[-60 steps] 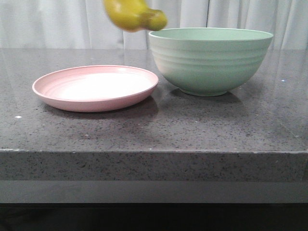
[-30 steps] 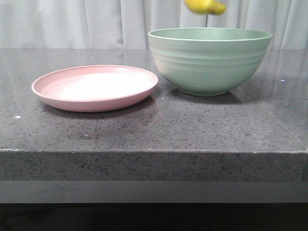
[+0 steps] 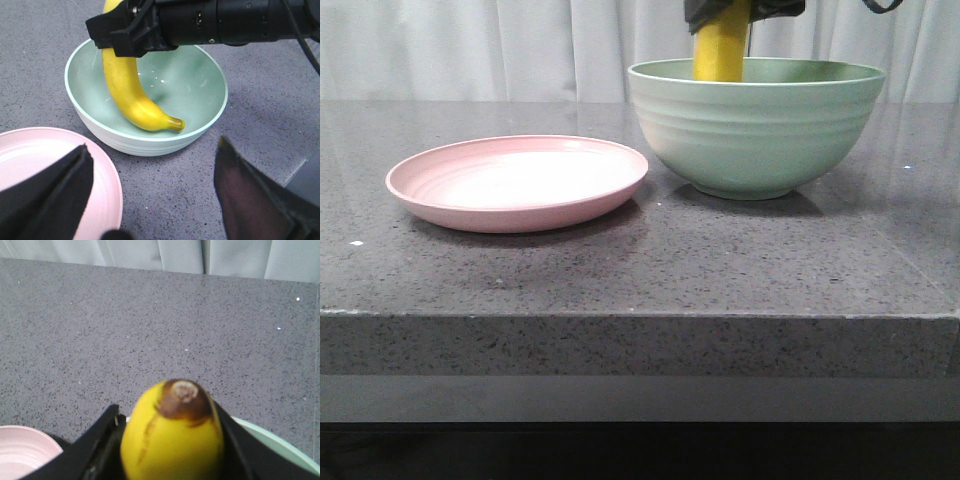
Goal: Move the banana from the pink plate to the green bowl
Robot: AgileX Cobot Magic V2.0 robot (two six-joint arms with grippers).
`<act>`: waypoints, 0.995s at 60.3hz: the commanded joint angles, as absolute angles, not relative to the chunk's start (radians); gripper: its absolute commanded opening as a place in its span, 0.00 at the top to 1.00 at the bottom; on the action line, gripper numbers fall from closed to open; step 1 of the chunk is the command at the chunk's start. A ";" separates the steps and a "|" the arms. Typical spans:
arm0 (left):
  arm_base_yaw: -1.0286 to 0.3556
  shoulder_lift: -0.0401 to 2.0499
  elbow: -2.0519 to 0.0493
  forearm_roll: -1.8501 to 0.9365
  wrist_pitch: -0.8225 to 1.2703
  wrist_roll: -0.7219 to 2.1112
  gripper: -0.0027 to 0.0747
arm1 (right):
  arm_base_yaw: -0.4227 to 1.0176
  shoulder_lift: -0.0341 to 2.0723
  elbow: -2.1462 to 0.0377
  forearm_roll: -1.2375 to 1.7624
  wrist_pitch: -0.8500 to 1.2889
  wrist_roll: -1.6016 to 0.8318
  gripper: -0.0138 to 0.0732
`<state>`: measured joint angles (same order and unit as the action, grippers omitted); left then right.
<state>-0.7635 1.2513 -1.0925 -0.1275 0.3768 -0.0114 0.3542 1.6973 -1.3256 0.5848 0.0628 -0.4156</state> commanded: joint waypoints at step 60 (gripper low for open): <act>-0.772 1.224 -1.124 -0.131 0.308 -0.015 0.90 | 0.348 1.493 -1.367 0.579 0.145 -0.427 0.69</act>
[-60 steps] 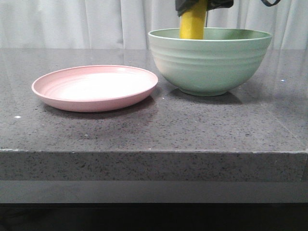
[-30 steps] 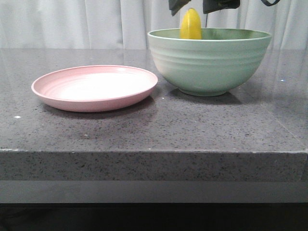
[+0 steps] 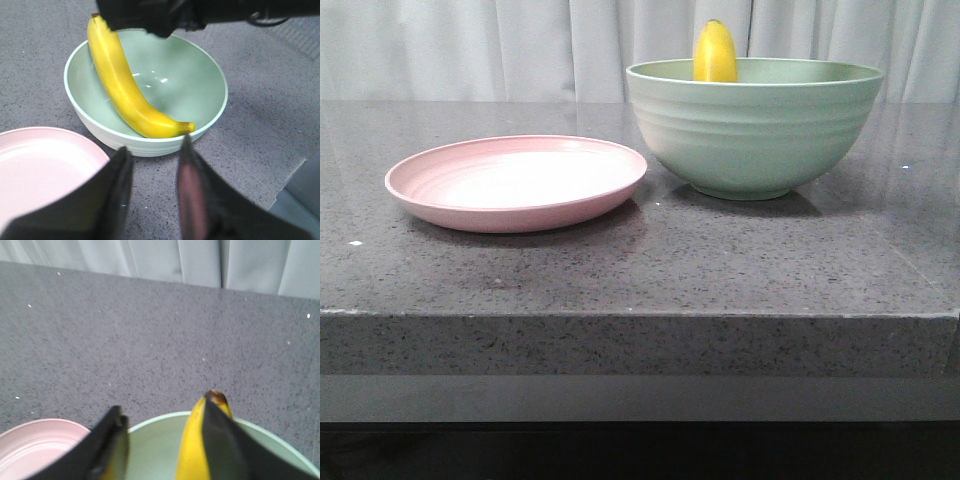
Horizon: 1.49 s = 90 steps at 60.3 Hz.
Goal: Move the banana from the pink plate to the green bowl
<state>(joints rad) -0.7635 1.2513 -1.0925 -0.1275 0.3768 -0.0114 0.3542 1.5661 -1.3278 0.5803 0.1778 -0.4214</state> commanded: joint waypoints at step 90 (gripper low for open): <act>-0.205 0.183 -0.400 -0.021 0.174 -0.015 0.99 | 0.334 0.251 -0.439 0.519 0.010 -0.427 0.92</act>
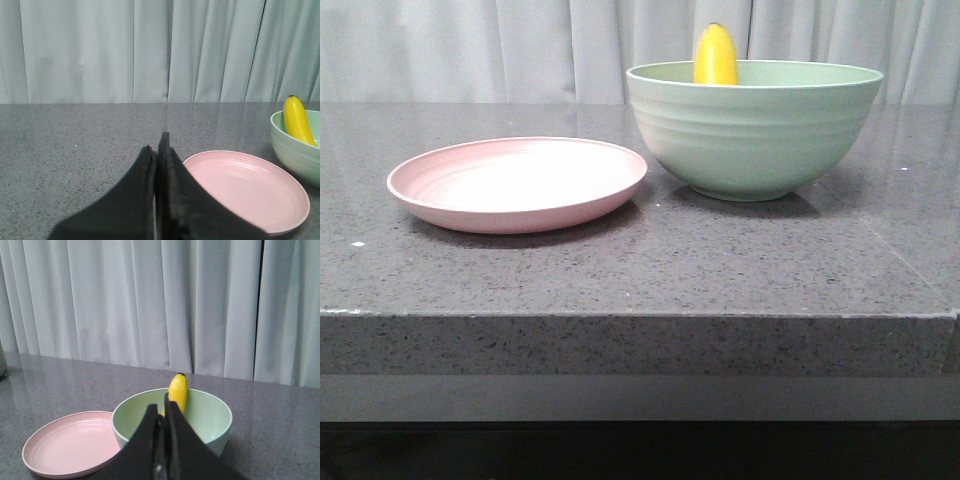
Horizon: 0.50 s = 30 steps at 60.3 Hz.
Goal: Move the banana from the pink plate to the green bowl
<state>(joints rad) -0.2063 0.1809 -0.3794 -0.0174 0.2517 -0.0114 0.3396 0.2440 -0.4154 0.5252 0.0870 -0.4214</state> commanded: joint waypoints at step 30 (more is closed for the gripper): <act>-0.205 0.183 -0.386 -0.021 0.176 -0.015 0.99 | 0.334 0.251 -0.439 0.519 0.014 -0.427 0.92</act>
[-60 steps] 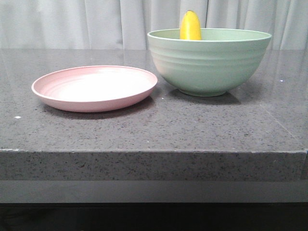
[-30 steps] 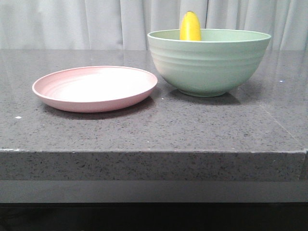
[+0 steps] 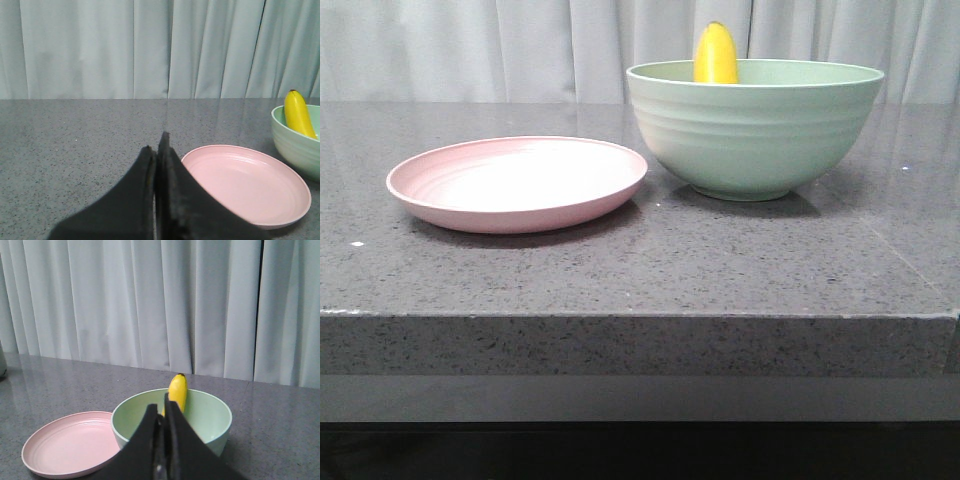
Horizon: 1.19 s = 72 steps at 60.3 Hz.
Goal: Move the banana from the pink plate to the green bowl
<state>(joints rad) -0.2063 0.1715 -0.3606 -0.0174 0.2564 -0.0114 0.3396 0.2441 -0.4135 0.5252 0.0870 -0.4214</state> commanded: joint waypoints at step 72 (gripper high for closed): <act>-0.045 -0.023 0.010 0.000 0.138 -0.015 0.99 | 0.334 0.252 -0.439 0.519 0.017 -0.427 0.92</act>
